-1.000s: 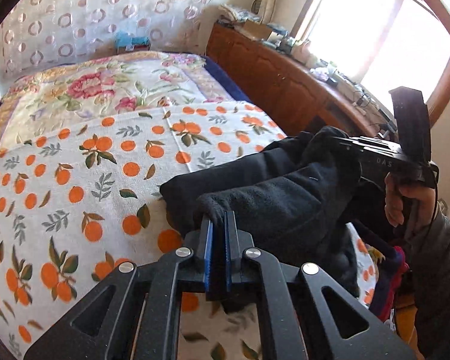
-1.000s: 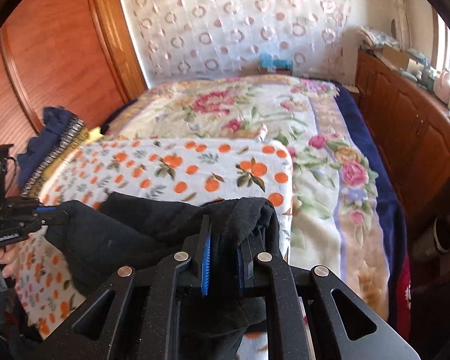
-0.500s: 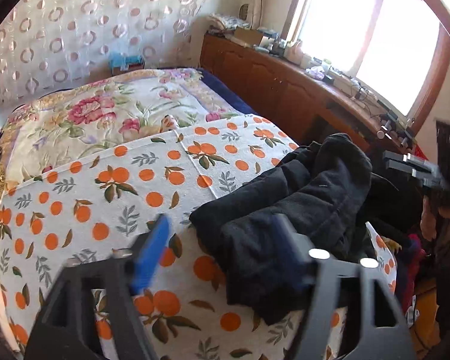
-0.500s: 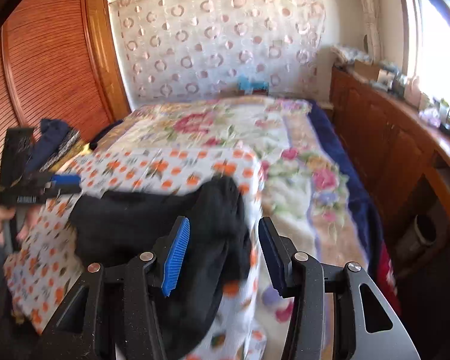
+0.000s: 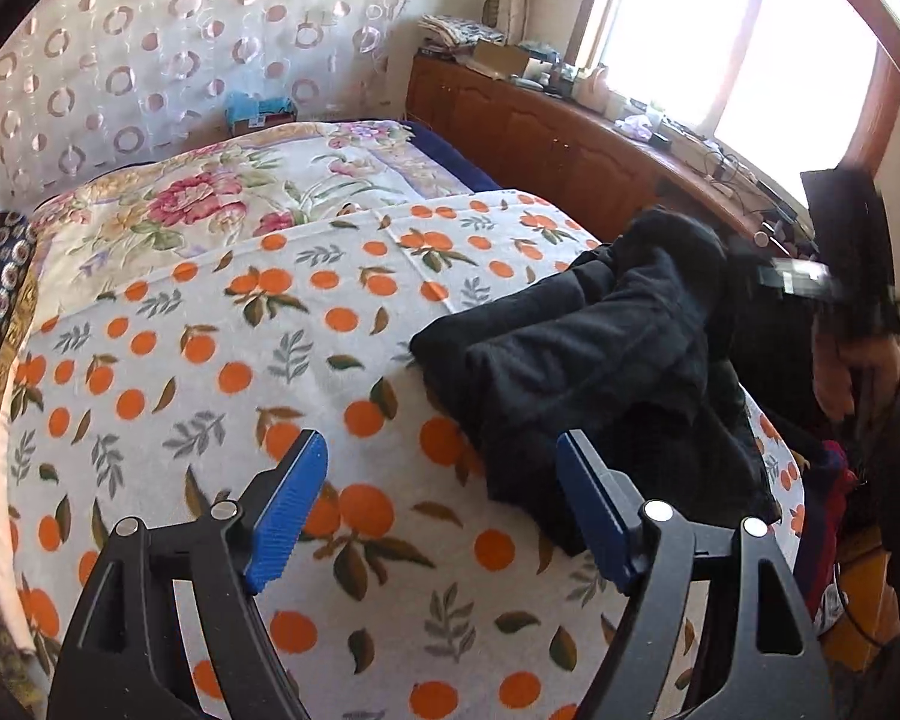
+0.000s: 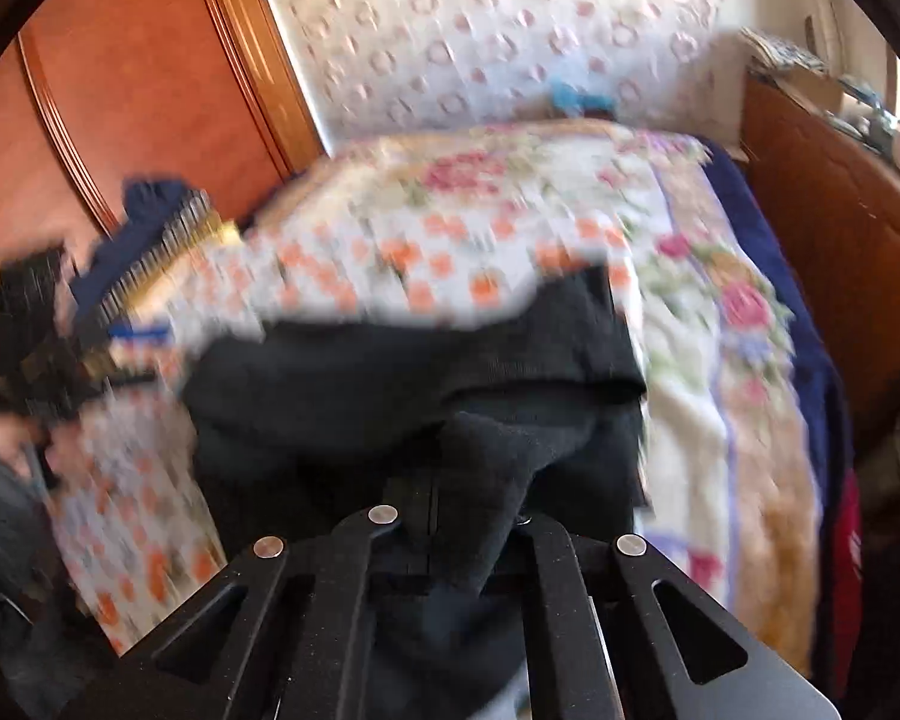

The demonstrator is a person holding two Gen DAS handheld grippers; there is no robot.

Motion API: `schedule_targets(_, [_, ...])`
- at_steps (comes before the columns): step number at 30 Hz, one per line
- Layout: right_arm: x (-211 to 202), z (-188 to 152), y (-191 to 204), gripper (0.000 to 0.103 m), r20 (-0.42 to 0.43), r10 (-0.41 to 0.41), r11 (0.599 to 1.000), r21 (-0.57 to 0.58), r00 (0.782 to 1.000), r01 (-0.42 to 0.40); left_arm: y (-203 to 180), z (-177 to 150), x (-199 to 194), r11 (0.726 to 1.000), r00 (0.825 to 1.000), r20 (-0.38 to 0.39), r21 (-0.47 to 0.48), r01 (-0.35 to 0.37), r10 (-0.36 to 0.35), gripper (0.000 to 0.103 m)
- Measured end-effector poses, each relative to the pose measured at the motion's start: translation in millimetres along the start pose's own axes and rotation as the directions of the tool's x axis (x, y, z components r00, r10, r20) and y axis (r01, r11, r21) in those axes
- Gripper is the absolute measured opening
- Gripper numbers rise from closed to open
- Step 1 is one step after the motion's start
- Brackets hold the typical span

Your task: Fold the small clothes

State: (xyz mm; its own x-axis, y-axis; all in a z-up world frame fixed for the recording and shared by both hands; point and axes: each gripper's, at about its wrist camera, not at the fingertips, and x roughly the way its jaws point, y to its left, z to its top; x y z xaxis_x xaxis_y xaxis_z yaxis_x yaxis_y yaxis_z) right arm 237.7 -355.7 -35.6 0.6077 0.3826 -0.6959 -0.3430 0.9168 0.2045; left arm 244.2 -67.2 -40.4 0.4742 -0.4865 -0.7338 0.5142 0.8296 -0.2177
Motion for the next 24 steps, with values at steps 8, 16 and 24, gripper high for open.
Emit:
schedule_targets(8, [12.6,15.3,-12.1,0.005,0.107,-0.153,0.988,0.053,0.982,0.149,-8.2,-18.7,17.0,0.999,0.997,-0.071,0.025,0.024,-0.022,0.079])
schedule_targets(16, [-27.3,-27.5,29.8,0.043,0.072,-0.273,0.958,-0.07,0.959,0.278,-15.1,-31.1,22.7,0.998,0.995,-0.096,0.048,0.035,-0.03,0.079])
schedule_targets(24, [-21.1,-93.1,81.3,0.043,-0.079,-0.152,0.985,-0.099,0.985,0.144,-17.1,-32.4,17.8,0.998,0.996,-0.079,0.045,0.038,-0.035,0.079])
